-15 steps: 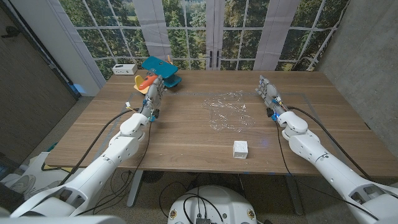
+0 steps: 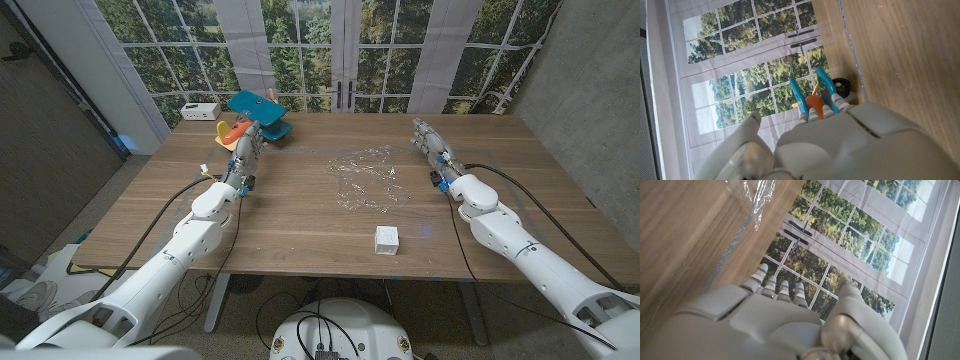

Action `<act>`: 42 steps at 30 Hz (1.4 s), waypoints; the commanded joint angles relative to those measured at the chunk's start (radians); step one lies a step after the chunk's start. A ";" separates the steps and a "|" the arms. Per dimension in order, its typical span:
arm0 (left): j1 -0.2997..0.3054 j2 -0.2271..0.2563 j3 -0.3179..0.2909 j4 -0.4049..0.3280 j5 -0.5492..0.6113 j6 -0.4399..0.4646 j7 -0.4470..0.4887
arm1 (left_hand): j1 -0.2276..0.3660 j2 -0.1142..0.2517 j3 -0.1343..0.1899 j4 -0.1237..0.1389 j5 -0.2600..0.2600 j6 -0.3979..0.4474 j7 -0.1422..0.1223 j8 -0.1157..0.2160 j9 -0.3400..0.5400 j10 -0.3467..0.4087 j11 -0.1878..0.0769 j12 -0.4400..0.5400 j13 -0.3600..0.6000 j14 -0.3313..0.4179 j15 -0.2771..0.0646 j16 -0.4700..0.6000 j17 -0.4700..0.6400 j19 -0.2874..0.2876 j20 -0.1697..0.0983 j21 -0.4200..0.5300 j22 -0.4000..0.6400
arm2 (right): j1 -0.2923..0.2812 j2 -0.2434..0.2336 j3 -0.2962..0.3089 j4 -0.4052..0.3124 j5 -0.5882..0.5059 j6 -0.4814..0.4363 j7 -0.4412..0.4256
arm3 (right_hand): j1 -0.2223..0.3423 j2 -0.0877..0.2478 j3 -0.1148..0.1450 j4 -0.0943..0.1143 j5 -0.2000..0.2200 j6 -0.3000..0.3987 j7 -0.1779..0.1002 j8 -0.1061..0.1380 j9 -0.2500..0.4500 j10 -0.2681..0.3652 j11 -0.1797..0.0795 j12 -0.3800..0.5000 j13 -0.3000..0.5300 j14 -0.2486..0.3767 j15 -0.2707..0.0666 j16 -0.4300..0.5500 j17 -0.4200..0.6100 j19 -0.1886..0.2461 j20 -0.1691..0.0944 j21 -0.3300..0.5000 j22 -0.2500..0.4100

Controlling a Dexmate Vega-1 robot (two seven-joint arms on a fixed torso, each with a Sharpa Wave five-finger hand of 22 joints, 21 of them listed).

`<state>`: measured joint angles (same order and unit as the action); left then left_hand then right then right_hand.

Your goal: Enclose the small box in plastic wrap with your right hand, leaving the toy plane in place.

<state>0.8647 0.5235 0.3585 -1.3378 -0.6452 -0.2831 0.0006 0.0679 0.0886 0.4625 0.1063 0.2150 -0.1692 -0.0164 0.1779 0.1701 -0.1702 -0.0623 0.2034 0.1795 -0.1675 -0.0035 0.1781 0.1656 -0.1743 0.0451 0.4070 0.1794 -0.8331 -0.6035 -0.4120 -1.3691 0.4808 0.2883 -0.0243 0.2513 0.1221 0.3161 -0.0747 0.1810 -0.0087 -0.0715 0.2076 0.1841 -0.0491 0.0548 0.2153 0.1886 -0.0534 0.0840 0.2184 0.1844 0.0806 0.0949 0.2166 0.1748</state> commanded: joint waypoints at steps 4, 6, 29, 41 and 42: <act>-0.016 -0.002 0.011 0.005 0.004 0.011 -0.008 | 0.002 0.008 0.004 -0.002 0.005 -0.210 -0.014 0.002 0.002 -0.142 0.003 0.002 0.001 -0.202 0.006 0.008 0.005 -0.123 0.012 0.003 0.002 | -0.031 -0.144 -0.026 -0.191 -0.212 -0.112 -0.071 | -0.002 -0.016 -0.004 -0.003 -0.002 0.016 -0.005 0.008 0.003 0.021 -0.005 0.007 0.005 0.022 0.000 0.010 0.004 0.010 0.005 0.006 0.004; -0.019 -0.002 0.013 0.007 0.004 0.011 -0.013 | 0.003 0.008 0.004 -0.002 0.005 -0.209 -0.014 0.003 0.002 -0.142 0.004 0.002 0.001 -0.199 0.008 0.009 0.005 -0.122 0.013 0.003 0.002 | -0.036 -0.158 -0.025 -0.214 -0.231 -0.125 -0.076 | -0.002 -0.016 -0.004 -0.003 -0.002 0.019 -0.005 0.008 0.003 0.024 -0.004 0.008 0.005 0.026 0.001 0.010 0.004 0.011 0.005 0.005 0.004; -0.041 -0.004 0.018 0.027 0.003 0.014 -0.036 | 0.004 0.007 0.001 -0.004 0.005 -0.189 -0.027 0.009 0.003 -0.139 0.007 0.001 0.002 -0.177 0.018 0.011 0.005 -0.101 0.020 0.003 0.003 | -0.067 -0.247 -0.030 -0.402 -0.493 -0.183 -0.147 | 0.007 -0.020 -0.002 -0.018 0.007 0.136 0.002 0.027 0.004 0.152 -0.003 0.033 0.006 0.146 -0.017 0.029 0.003 0.099 -0.016 0.024 0.005; -0.053 -0.010 0.026 0.035 0.004 0.016 -0.047 | 0.005 0.007 0.000 -0.006 0.005 -0.174 -0.047 0.012 0.004 -0.139 0.010 -0.001 0.002 -0.167 0.021 0.010 0.005 -0.094 0.028 -0.001 0.004 | -0.083 -0.275 -0.024 -0.491 -0.628 -0.195 -0.167 | 0.011 -0.022 0.003 -0.026 0.011 0.211 0.015 0.038 0.005 0.225 -0.003 0.044 0.008 0.213 -0.043 0.039 0.005 0.138 -0.005 0.029 0.007; -0.052 -0.010 0.026 0.034 0.005 0.015 -0.044 | 0.005 0.007 0.000 -0.006 0.005 -0.173 -0.047 0.012 0.004 -0.138 0.010 0.000 0.002 -0.165 0.021 0.010 0.005 -0.093 0.028 -0.001 0.004 | -0.084 -0.275 -0.023 -0.495 -0.637 -0.191 -0.169 | 0.013 -0.022 0.004 -0.028 0.012 0.214 0.016 0.038 0.005 0.231 -0.002 0.045 0.008 0.219 -0.043 0.039 0.005 0.143 -0.005 0.030 0.007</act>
<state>0.8185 0.5164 0.3801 -1.3066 -0.6413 -0.2700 -0.0393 0.0679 0.0885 0.4624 0.1063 0.2149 -0.1711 -0.0540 0.1817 0.1697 -0.1700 -0.0622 0.2031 0.1794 -0.1742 0.0111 0.1851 0.1653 -0.1716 0.0687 0.4066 0.1790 -0.9021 -0.8521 -0.4406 -1.7885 -0.0361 0.1092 -0.1702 0.2545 0.1066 0.3172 -0.0920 0.1853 0.1822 -0.0596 0.2369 0.1838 0.1613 0.0496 0.2518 0.1933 0.1459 0.0428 0.2517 0.1842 0.2076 0.0895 0.2405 0.1795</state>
